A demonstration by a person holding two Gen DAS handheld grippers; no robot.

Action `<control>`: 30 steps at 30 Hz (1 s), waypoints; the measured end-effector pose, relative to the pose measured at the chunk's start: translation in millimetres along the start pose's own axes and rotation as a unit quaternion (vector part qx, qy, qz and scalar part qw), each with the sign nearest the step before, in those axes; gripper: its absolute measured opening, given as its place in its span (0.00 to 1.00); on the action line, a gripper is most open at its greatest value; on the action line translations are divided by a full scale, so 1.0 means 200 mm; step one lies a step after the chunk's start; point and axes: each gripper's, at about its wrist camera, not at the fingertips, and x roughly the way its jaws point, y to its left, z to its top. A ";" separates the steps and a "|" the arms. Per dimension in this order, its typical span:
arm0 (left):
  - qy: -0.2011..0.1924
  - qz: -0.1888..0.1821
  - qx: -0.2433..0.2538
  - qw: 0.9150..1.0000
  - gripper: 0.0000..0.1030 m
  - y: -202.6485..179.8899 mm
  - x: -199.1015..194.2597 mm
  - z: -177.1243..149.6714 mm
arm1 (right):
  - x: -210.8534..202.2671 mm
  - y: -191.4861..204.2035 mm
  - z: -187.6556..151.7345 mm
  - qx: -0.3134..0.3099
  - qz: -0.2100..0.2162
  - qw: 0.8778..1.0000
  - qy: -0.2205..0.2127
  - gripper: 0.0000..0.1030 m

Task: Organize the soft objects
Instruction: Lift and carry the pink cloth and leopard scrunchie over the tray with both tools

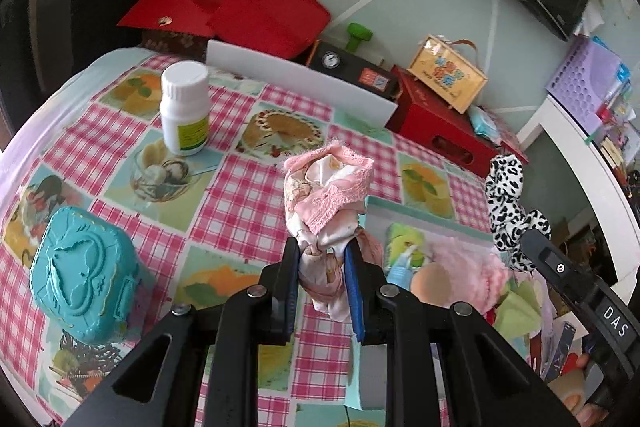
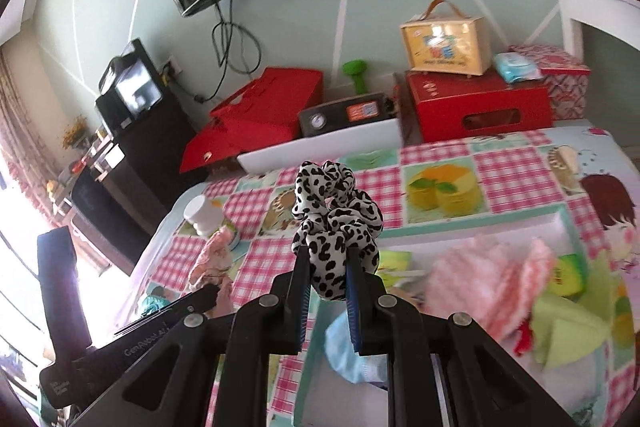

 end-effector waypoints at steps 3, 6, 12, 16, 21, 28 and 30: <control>-0.004 -0.005 0.014 1.000 0.21 -0.04 -0.01 -0.01 | -0.06 -0.05 0.00 0.006 -0.017 1.000 -0.010 0.17; -0.007 -0.010 0.026 1.000 0.21 -0.07 -0.03 -0.01 | -0.11 -0.12 -0.01 0.023 -0.027 0.999 -0.020 0.17; -0.006 -0.023 0.059 0.998 0.21 -0.16 -0.03 -0.04 | -0.20 -0.23 -0.02 0.043 -0.051 0.997 -0.034 0.17; 0.004 -0.034 0.089 0.995 0.21 -0.24 -0.01 -0.08 | -0.24 -0.31 -0.03 0.058 -0.069 0.995 -0.039 0.17; 0.025 -0.046 0.126 0.991 0.21 -0.35 0.03 -0.15 | -0.29 -0.38 -0.04 0.071 -0.088 0.993 -0.043 0.17; 0.067 -0.049 0.159 0.984 0.22 -0.44 0.12 -0.23 | -0.26 -0.43 -0.09 0.074 -0.115 0.990 -0.008 0.17; 0.081 -0.045 0.164 0.982 0.22 -0.45 0.15 -0.26 | -0.24 -0.43 -0.10 0.070 -0.117 0.991 0.004 0.17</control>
